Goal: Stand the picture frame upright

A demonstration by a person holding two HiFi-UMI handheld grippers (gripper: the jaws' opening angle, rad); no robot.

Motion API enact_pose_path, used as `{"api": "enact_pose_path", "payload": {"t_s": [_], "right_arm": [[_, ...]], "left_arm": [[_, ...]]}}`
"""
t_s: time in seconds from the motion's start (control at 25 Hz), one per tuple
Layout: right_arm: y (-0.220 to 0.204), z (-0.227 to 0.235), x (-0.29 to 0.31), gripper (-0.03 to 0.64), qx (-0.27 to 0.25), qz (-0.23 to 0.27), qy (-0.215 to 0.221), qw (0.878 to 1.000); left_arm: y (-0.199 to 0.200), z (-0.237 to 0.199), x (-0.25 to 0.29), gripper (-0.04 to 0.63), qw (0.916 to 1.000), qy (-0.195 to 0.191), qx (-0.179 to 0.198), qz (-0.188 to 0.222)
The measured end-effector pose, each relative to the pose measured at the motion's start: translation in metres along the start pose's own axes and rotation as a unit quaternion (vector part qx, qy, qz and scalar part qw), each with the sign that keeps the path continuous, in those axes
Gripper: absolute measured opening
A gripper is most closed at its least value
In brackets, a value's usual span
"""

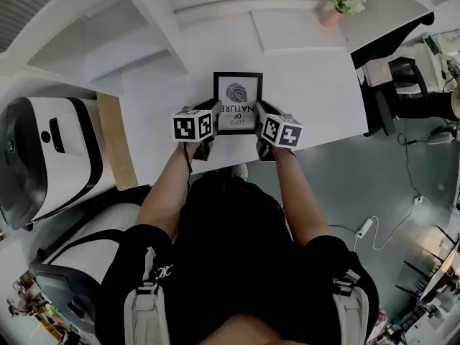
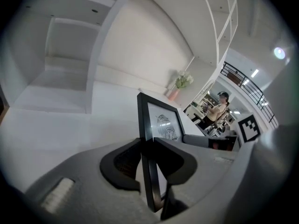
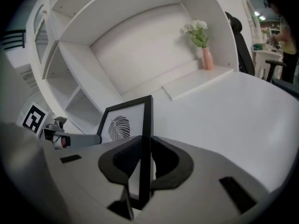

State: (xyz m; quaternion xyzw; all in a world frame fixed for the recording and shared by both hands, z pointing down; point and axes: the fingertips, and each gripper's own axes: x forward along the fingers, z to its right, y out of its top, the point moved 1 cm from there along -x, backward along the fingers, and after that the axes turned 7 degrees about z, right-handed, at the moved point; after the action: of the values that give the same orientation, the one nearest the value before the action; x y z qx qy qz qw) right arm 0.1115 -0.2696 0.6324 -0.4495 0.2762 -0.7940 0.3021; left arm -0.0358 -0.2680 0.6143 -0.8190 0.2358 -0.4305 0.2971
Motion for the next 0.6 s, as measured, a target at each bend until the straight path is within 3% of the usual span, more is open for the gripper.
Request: {"api": "enact_pose_path", "payload": {"t_s": [0.32,0.6], "right_arm": [[0.028,-0.069,0.003,0.068,-0.064,0.041,0.058,0.995],[0.052,-0.127,0.002,0.067,-0.115,0.094,0.113,0.982]], "left_arm": [[0.03,-0.021,-0.06,0.094,0.9965,0.032,-0.006,0.076],[0.057,-0.037,-0.11,0.094,0.9863,0.055,0.012,0.155]]}}
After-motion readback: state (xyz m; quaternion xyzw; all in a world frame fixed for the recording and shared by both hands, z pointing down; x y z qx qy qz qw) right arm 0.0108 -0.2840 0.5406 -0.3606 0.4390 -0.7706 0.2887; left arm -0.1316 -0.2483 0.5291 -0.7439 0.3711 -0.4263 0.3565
